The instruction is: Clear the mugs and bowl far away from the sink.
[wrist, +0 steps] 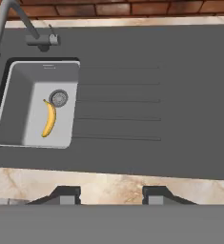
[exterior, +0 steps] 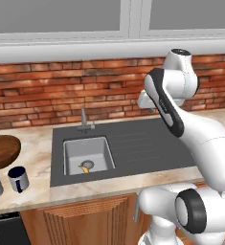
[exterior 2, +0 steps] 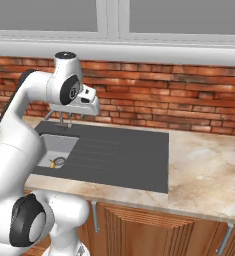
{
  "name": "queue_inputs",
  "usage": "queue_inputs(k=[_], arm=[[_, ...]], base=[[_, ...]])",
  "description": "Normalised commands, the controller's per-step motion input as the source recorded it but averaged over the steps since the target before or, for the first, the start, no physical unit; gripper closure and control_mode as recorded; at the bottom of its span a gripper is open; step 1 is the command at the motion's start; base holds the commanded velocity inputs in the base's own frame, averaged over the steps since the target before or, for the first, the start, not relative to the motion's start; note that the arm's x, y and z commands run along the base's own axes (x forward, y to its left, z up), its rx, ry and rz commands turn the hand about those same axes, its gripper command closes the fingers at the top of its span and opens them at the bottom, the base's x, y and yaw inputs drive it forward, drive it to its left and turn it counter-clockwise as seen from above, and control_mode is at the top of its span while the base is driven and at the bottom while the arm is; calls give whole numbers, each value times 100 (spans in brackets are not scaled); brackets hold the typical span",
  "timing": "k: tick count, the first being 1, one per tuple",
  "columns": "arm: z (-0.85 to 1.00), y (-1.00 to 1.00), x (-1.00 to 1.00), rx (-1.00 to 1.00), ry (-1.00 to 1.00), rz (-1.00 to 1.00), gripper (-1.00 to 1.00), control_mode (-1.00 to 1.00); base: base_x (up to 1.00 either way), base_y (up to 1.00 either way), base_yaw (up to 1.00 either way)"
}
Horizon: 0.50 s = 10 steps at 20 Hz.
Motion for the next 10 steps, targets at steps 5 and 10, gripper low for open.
queue_inputs(k=[5,10], arm=[[0,37,-19,3,0,0,-100,-100],[-5,84,-32,11,0,0,-100,-100]], base=[[0,0,0],[0,0,0]])
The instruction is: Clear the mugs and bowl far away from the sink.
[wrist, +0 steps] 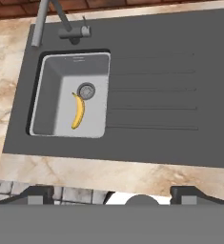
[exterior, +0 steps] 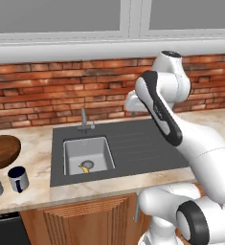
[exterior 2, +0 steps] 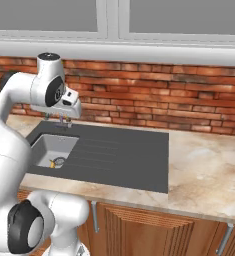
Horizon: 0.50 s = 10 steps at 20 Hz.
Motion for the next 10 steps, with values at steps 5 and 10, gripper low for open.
queue_inputs(k=[5,10], arm=[[-8,100,-30,6,0,0,-100,-100],[-5,100,-34,0,0,9,-100,-100]], base=[[0,0,0],[0,0,0]])
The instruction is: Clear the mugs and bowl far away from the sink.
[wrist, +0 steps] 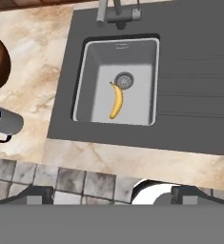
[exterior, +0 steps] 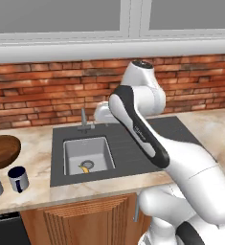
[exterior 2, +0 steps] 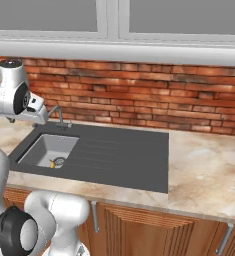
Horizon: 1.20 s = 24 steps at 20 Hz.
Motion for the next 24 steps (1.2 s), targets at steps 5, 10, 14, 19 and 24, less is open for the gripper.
queue_inputs(k=[5,10,14,19,24], arm=[[-3,100,-30,-1,0,15,-100,-100],[-10,100,-32,0,0,5,-100,-100],[-9,100,-29,1,0,0,-100,-100],[-21,92,-20,1,0,0,-100,-100],[-39,57,-7,0,3,0,-100,-100]], base=[[0,0,0],[0,0,0],[0,0,0],[0,0,0],[0,0,0]])
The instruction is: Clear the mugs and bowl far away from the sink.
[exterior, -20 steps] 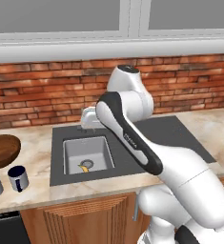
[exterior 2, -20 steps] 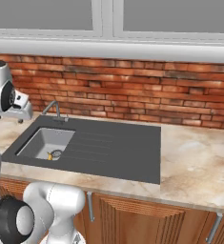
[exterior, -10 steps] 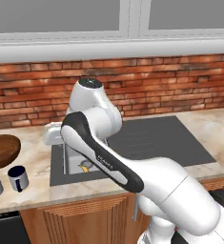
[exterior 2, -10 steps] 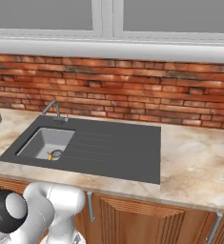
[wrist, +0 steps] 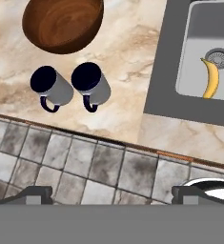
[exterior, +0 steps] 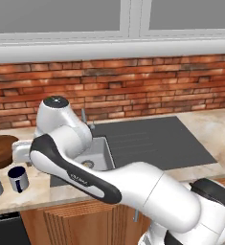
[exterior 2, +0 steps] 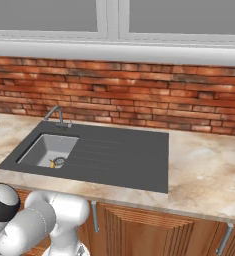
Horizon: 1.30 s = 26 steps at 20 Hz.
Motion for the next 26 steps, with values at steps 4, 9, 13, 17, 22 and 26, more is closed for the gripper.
queue_inputs(k=[4,9,13,17,22,26], arm=[[-45,24,-2,0,1,0,-100,-100],[-34,4,0,0,1,0,-100,-100],[-44,0,0,1,4,1,-100,-100],[-46,0,0,0,5,1,-100,-100],[-41,4,0,0,7,2,-100,-100],[-15,17,2,0,2,3,-100,-100]], base=[[0,0,0],[0,0,0],[0,0,0],[0,0,0],[0,0,0],[0,0,0]])
